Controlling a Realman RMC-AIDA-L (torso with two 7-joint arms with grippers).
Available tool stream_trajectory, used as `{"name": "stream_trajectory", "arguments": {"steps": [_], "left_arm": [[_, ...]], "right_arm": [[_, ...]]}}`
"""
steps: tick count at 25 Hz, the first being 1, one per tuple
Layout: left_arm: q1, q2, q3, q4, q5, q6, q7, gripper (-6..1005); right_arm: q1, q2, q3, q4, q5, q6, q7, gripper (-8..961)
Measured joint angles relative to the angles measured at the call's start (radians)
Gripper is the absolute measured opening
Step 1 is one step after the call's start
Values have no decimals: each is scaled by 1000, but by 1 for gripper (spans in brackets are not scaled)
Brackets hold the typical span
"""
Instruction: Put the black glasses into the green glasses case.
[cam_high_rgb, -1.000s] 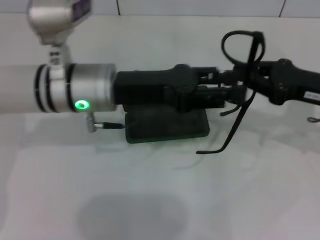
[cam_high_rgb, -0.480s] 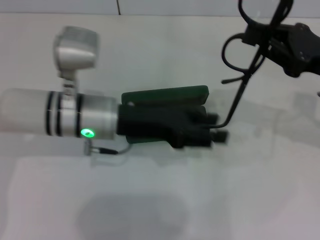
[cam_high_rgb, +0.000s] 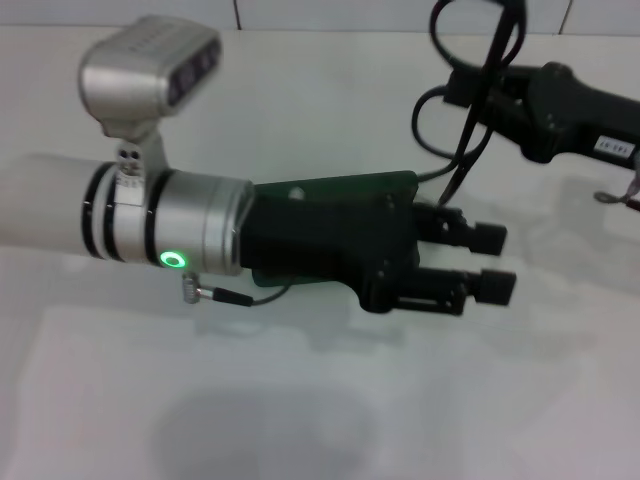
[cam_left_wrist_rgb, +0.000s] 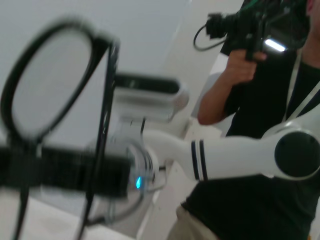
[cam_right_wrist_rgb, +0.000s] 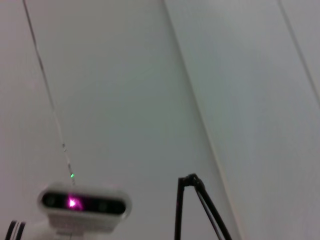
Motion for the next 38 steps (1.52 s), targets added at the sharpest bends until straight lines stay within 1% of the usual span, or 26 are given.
{"name": "stream_trajectory", "arguments": {"steps": [3, 9, 12, 17, 21, 28, 34, 38], "left_arm": [[16, 4, -23, 21, -11, 1, -5, 561], [18, 5, -83, 23, -11, 1, -10, 561], [19, 6, -95, 23, -9, 1, -10, 561], [19, 9, -99, 22, -4, -2, -10, 561], [26, 16, -99, 20, -2, -3, -7, 561], [32, 22, -99, 23, -2, -5, -3, 561], [33, 32, -99, 20, -2, -3, -3, 560], [40, 35, -99, 22, -2, 0, -3, 560]], "right_arm": [[-1, -3, -45, 1, -1, 8, 3, 112], [-6, -6, -109, 1, -3, 9, 5, 111], [-7, -8, -144, -5, -5, 10, 5, 111], [-8, -10, -153, -9, -29, 5, 5, 111], [-6, -10, -160, -10, -31, 3, 2, 111], [-1, -8, -166, -13, -31, -1, -2, 111], [0, -7, -159, -15, -31, 16, -3, 111], [0, -8, -160, -24, -31, 31, -4, 111]]}}
